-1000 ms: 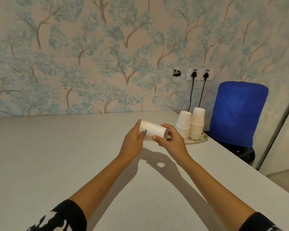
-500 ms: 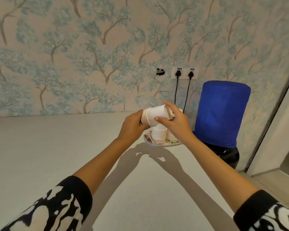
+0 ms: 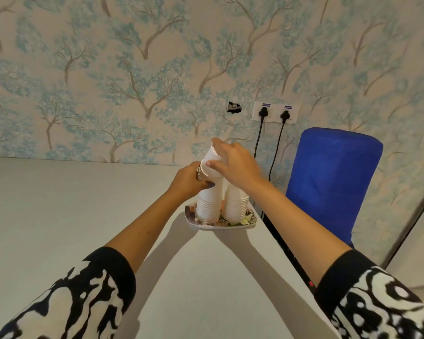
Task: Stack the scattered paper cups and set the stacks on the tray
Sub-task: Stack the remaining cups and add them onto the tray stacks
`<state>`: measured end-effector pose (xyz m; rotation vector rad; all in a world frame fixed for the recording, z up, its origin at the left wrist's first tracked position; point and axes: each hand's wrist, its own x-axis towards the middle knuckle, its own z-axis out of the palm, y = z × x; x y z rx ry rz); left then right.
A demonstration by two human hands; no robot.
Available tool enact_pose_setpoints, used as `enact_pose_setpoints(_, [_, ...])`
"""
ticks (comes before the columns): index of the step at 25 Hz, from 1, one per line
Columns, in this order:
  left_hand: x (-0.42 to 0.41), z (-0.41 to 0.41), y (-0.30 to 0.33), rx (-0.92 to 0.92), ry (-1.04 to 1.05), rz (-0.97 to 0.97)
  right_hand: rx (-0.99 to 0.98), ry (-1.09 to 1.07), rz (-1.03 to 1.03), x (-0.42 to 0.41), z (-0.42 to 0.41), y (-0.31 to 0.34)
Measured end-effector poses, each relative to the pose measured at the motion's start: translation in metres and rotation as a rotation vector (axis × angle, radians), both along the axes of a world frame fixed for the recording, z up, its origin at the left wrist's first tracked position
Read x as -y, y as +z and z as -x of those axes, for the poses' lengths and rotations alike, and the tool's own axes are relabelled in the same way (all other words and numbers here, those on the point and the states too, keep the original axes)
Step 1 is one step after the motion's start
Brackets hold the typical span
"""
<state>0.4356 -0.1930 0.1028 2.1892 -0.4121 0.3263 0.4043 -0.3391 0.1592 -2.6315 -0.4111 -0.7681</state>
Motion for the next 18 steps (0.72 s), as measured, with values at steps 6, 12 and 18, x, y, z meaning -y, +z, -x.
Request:
enact_pose_setpoints(6, [0.014, -0.006, -0.023, -0.101, 0.051, -0.077, -0.148, 0.001, 0.049, 0.005, -0.026, -0.014])
enact_pose_setpoints(12, [0.016, -0.009, -0.048, -0.182, 0.068, -0.155, -0.186, 0.039, 0.051, 0.008, -0.037, -0.042])
enact_pose_setpoints(18, [0.016, 0.001, -0.067, -0.166, 0.049, -0.149, -0.157, 0.017, 0.000, 0.007, -0.029, -0.047])
